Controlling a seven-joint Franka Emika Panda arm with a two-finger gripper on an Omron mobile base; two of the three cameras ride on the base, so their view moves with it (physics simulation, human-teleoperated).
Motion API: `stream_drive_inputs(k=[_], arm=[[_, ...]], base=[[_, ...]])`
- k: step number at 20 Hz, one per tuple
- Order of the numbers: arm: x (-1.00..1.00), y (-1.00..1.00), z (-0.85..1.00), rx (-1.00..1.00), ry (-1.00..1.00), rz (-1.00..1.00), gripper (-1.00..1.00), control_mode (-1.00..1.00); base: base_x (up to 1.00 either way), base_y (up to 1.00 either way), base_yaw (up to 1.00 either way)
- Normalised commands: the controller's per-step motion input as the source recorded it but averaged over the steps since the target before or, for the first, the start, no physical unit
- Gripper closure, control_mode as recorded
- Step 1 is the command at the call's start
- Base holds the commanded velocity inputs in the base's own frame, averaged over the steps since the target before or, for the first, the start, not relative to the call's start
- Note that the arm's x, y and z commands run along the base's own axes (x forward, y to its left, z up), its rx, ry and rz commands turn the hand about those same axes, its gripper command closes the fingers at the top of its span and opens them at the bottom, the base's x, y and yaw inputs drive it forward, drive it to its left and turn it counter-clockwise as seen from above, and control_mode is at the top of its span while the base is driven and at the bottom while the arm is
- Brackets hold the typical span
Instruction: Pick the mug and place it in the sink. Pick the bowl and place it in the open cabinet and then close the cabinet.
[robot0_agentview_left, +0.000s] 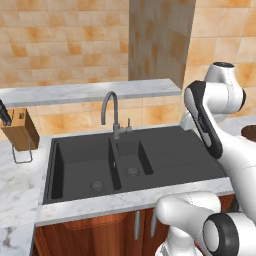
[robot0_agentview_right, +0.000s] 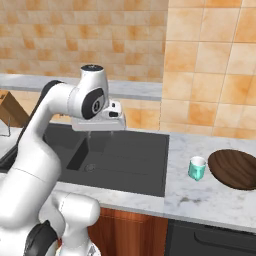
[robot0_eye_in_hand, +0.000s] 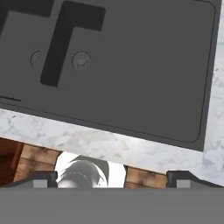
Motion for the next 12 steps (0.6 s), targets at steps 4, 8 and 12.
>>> stream_drive_inputs(k=[4, 8, 12], arm=[[-0.34, -0.47, -0.34, -0.01, 0.00, -0.01, -1.00, -1.00], [-0.13, -0.49, -0.26, 0.00, -0.01, -0.01, -1.00, -1.00], [0.00, -0.56, -0.34, 0.00, 0.00, -0.02, -1.00, -1.00]], base=[[0.00, 0.00, 0.00], [0.00, 0.00, 0.00], [0.00, 0.00, 0.00]])
